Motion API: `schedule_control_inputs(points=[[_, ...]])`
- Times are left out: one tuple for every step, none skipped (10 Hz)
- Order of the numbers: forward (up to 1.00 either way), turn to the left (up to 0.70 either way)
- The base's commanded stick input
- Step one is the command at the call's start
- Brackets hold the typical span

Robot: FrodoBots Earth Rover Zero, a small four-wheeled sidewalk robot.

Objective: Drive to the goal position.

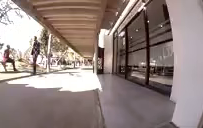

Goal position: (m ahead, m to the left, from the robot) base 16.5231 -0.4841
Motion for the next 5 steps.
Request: schedule_control_inputs(points=[[0.00, 0.00], [0.00, 0.00], [0.00, 0.00], [0.00, 0.00], [0.07, 0.00]])
